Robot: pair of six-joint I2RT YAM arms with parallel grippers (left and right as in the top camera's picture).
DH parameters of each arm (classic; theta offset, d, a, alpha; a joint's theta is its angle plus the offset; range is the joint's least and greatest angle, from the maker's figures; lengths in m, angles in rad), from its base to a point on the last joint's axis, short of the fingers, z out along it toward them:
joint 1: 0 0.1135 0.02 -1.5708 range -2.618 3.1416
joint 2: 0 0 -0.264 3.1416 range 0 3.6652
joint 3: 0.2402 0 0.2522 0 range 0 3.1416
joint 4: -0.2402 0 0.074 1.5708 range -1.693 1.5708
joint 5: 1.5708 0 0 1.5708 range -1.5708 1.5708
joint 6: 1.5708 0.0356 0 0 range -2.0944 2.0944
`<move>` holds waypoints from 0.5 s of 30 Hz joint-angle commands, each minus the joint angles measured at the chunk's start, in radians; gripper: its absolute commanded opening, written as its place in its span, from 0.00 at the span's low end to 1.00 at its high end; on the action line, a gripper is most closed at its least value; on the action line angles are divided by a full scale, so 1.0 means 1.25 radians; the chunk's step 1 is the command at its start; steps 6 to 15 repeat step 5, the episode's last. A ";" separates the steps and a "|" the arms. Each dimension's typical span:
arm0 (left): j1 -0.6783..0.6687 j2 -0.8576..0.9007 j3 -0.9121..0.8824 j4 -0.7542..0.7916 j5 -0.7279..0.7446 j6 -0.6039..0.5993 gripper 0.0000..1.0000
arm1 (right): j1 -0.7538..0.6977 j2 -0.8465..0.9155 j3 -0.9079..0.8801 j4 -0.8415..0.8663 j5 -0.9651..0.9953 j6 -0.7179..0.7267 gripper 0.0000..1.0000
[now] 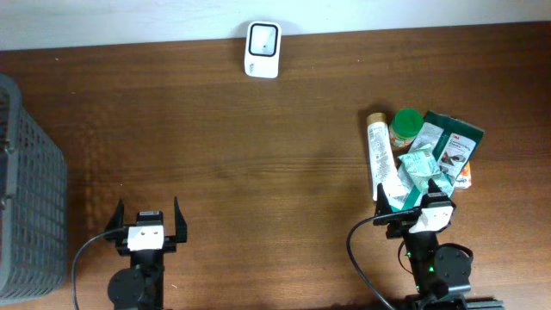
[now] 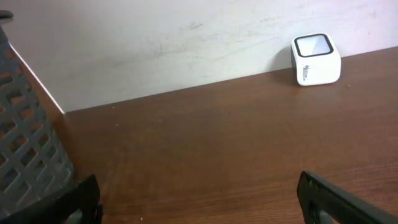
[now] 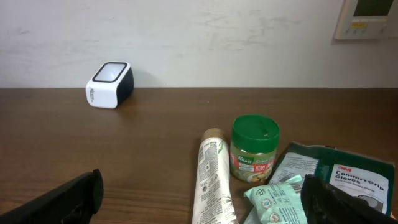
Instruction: Scan the item barcode
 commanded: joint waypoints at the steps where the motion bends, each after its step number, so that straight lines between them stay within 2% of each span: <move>1: -0.004 -0.007 -0.002 -0.005 -0.008 0.010 0.99 | -0.001 -0.007 -0.006 -0.004 0.007 -0.006 0.99; 15: -0.004 -0.007 -0.002 -0.005 -0.008 0.010 0.99 | -0.001 -0.007 -0.006 -0.004 0.007 -0.006 0.98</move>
